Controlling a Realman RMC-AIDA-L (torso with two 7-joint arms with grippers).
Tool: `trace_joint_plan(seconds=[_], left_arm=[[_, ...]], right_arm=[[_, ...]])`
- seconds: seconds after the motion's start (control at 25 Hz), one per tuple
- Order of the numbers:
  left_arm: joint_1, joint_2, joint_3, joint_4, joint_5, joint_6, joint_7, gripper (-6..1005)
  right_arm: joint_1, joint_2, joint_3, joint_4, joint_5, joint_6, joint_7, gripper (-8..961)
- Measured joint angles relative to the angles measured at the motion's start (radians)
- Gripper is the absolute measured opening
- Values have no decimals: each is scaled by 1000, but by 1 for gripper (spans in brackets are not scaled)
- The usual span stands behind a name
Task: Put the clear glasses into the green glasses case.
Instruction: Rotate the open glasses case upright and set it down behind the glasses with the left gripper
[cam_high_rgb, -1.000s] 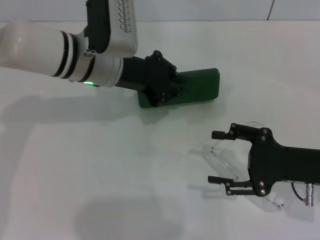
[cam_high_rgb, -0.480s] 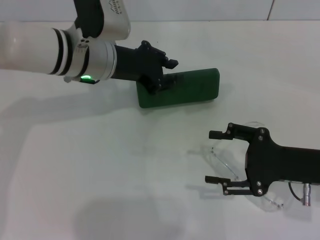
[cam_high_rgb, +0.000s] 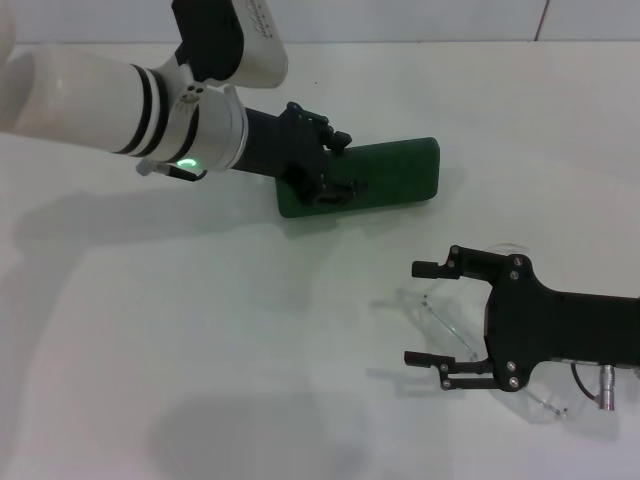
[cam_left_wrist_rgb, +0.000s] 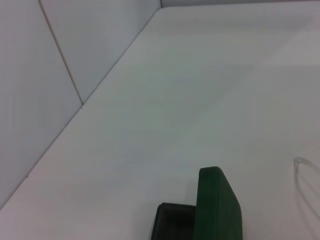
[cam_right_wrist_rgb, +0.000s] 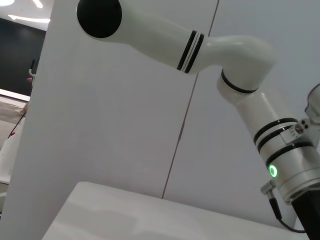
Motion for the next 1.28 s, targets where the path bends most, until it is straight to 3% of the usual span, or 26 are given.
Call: trace_joint_plan(seconds=[0.8,1.2,1.28], left_arm=[[-15,1,4,-5,4,-36,-12,578],[-87,4,1,-112,43,-74,-35,574],[-87,4,9,-110,45,-69,-35,532]], right_arm=[[11,1,0,0,0,14,-2,768],[23,1,-2,0,0,48,-3,769],[23,1,-1,0,0,50,-3,769]])
